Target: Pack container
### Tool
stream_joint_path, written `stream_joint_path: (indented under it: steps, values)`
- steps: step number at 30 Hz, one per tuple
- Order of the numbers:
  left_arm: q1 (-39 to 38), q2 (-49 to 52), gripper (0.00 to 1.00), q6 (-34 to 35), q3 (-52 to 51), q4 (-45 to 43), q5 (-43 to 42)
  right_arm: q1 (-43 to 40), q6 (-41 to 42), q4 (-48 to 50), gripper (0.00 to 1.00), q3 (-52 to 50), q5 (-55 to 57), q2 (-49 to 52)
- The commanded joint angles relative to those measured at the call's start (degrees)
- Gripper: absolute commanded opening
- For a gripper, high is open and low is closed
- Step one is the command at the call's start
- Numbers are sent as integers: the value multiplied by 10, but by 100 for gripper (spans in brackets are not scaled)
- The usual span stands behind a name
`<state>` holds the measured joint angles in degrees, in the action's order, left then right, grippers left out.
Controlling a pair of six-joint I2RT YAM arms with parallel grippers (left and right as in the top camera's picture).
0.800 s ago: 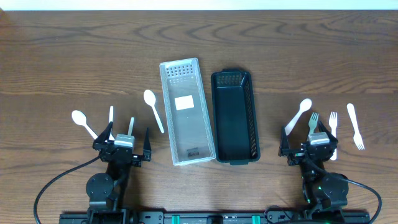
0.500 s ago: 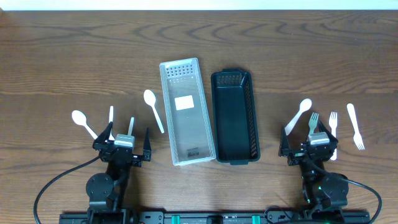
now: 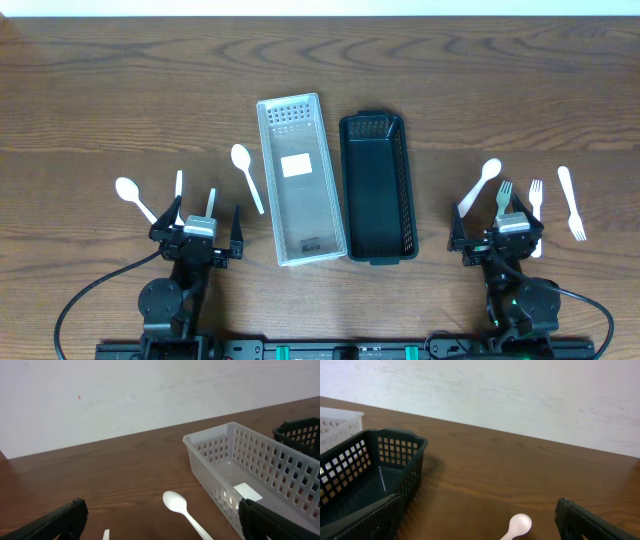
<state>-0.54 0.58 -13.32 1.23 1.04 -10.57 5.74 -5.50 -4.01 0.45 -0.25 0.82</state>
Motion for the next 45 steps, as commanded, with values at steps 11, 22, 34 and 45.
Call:
stream_joint_path:
  steps: [11, 22, 34, 45]
  values:
    - [2, -3, 98, 5, -10, 19, -14, -5, -8, -2, 99, -1, -2, -5]
    - [2, -3, 98, 5, -10, 19, -14, -5, -8, -2, 99, -1, -2, -5]
    - [2, -3, 98, 5, -10, 19, -14, -5, -7, -2, 99, -1, -3, -5]
    - [2, 47, 98, 191, 77, 16, -15, -8, 86, -1, 99, 57, 25, 40]
